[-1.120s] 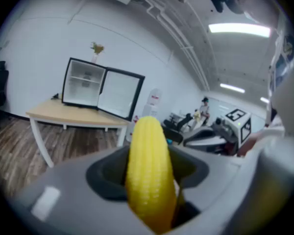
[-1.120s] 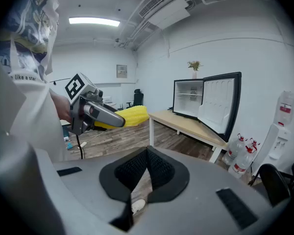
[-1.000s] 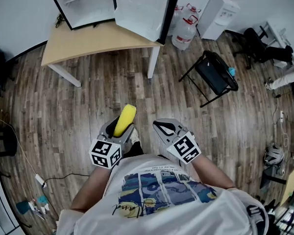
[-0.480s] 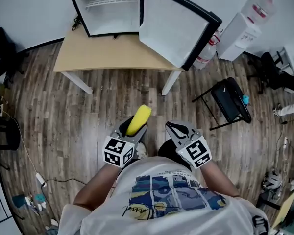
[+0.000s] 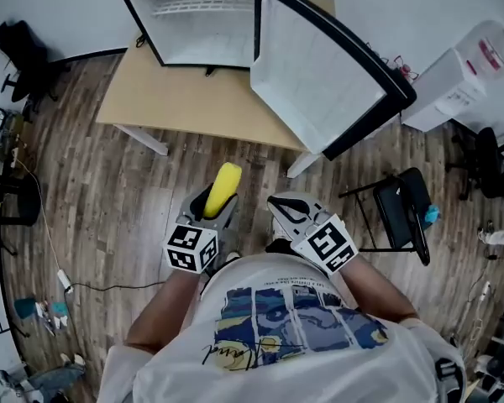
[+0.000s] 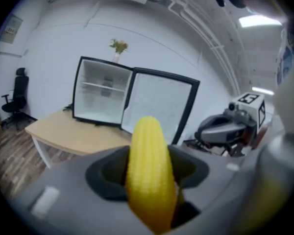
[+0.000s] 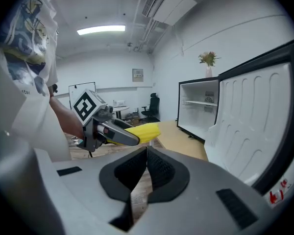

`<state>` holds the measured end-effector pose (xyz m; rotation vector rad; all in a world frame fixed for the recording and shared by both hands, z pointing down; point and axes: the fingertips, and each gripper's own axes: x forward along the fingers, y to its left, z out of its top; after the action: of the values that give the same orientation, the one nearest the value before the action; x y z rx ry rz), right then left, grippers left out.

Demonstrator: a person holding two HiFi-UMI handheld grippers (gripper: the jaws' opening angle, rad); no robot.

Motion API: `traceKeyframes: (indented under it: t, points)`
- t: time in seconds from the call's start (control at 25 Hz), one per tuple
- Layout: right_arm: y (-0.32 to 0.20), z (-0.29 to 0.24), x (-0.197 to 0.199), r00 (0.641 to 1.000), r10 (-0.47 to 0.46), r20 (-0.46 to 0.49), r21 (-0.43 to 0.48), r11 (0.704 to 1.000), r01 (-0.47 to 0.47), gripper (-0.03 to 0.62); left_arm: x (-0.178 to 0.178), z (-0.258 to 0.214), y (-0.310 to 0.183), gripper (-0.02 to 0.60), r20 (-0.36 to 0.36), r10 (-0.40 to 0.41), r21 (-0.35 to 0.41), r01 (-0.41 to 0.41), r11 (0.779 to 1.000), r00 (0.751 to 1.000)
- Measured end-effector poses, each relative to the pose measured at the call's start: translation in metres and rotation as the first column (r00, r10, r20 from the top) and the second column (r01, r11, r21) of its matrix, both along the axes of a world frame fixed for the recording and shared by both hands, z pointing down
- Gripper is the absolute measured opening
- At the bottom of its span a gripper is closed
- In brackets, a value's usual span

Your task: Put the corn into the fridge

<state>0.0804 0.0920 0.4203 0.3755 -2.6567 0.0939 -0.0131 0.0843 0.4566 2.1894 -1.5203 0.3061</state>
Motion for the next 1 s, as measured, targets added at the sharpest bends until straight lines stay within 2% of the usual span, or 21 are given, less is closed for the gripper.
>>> traceKeyframes:
  t: [0.28, 0.44, 0.6, 0.72, 0.88, 1.0]
  points:
    - [-0.083, -0.003, -0.005, 0.99, -0.143, 0.0, -0.003, 0.99, 0.143, 0.012, -0.017, -0.009, -0.089, 0.247, 0.042, -0.159, 0.023, 0.158, 0.987, 0.986]
    - [-0.117, 0.004, -0.014, 0.985, -0.17, -0.017, -0.033, 0.985, 0.169, 0.011, -0.033, -0.002, -0.125, 0.247, 0.048, -0.215, 0.004, 0.215, 0.977, 0.975]
    - [-0.139, 0.008, -0.044, 0.982, -0.185, -0.03, -0.045, 0.982, 0.184, 0.012, -0.065, 0.007, -0.165, 0.247, 0.067, -0.221, 0.001, 0.221, 0.975, 0.973]
    - [-0.158, 0.002, -0.071, 0.981, -0.184, -0.053, -0.017, 0.983, 0.184, 0.012, -0.092, 0.017, -0.202, 0.247, 0.065, -0.209, 0.006, 0.209, 0.978, 0.976]
    - [-0.195, -0.013, -0.099, 0.992, -0.118, -0.051, -0.003, 0.993, 0.118, 0.011, -0.121, 0.025, -0.257, 0.247, 0.073, -0.158, 0.014, 0.158, 0.987, 0.985]
    - [-0.226, -0.015, -0.108, 0.997, -0.055, -0.06, 0.001, 0.998, 0.055, 0.012, -0.128, 0.033, -0.303, 0.247, 0.088, -0.105, 0.014, 0.105, 0.994, 0.991]
